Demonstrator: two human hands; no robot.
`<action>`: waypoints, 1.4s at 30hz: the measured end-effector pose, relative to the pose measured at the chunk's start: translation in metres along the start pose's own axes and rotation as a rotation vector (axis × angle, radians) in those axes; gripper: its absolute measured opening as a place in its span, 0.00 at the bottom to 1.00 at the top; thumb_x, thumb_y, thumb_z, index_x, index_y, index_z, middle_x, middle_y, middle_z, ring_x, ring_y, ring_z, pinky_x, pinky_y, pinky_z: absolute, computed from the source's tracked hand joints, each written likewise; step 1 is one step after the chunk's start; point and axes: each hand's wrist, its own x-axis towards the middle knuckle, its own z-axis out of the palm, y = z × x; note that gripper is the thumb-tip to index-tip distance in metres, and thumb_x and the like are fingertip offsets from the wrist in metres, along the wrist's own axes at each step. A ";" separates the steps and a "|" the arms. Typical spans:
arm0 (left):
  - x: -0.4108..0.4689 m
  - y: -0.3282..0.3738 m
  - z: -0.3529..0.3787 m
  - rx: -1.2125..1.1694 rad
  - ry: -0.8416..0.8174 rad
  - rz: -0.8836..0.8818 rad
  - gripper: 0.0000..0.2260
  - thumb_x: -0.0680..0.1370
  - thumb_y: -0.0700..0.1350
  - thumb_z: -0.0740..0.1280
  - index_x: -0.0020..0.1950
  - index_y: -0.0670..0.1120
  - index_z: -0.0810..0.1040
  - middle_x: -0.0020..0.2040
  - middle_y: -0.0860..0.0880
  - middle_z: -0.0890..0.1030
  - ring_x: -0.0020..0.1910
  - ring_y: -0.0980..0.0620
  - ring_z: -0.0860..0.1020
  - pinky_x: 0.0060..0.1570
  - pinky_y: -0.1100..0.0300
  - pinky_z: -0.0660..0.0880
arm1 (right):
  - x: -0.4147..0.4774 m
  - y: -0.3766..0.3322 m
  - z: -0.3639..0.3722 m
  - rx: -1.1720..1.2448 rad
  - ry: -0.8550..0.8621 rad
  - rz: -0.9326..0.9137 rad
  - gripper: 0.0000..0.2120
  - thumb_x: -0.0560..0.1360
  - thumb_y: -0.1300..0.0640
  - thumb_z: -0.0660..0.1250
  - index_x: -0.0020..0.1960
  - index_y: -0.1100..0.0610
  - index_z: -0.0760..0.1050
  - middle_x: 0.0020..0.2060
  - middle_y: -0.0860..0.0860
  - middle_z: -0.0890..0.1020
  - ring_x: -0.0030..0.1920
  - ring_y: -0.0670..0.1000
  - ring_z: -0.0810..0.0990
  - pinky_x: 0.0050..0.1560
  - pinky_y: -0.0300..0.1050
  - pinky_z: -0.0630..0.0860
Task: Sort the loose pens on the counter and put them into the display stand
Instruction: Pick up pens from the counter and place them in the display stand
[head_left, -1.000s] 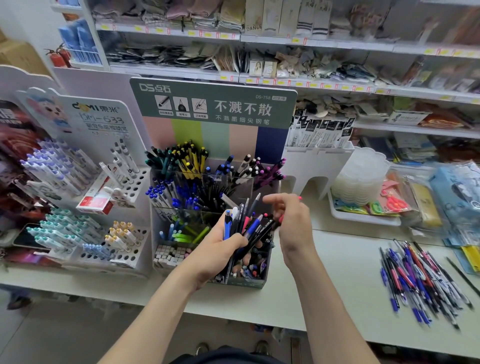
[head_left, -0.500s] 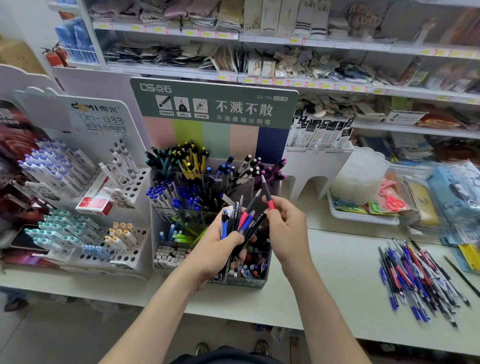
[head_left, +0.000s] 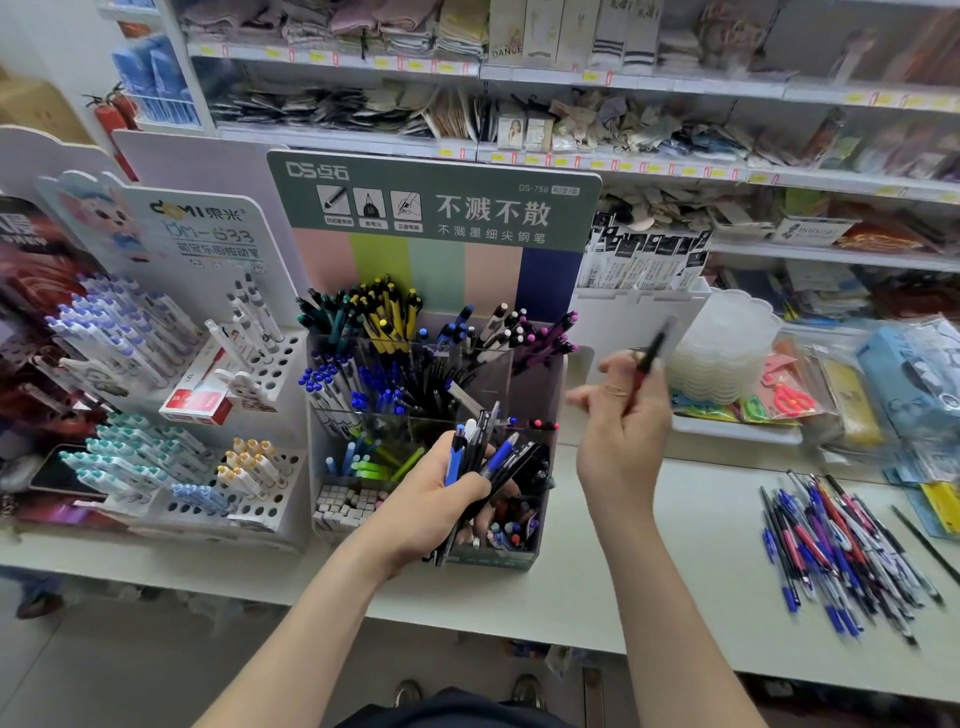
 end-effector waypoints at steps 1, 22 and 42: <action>-0.001 0.002 0.000 0.000 0.000 0.007 0.09 0.85 0.36 0.59 0.65 0.41 0.70 0.38 0.51 0.85 0.33 0.50 0.75 0.34 0.53 0.70 | 0.000 0.005 -0.002 -0.083 -0.083 0.026 0.13 0.88 0.44 0.58 0.51 0.49 0.76 0.30 0.47 0.75 0.33 0.52 0.78 0.36 0.46 0.75; 0.016 -0.011 -0.003 -0.336 -0.033 -0.118 0.13 0.83 0.36 0.60 0.68 0.43 0.68 0.45 0.41 0.81 0.31 0.48 0.71 0.26 0.60 0.64 | -0.005 0.017 0.007 0.449 -0.216 0.514 0.08 0.88 0.62 0.55 0.59 0.59 0.73 0.45 0.60 0.85 0.32 0.46 0.68 0.29 0.38 0.66; 0.031 -0.007 0.002 -0.395 0.234 -0.035 0.11 0.84 0.36 0.60 0.66 0.43 0.70 0.42 0.44 0.83 0.32 0.49 0.73 0.29 0.56 0.67 | -0.005 0.026 0.004 -1.057 -0.534 -0.033 0.17 0.85 0.54 0.58 0.73 0.55 0.64 0.60 0.55 0.69 0.41 0.61 0.75 0.39 0.51 0.70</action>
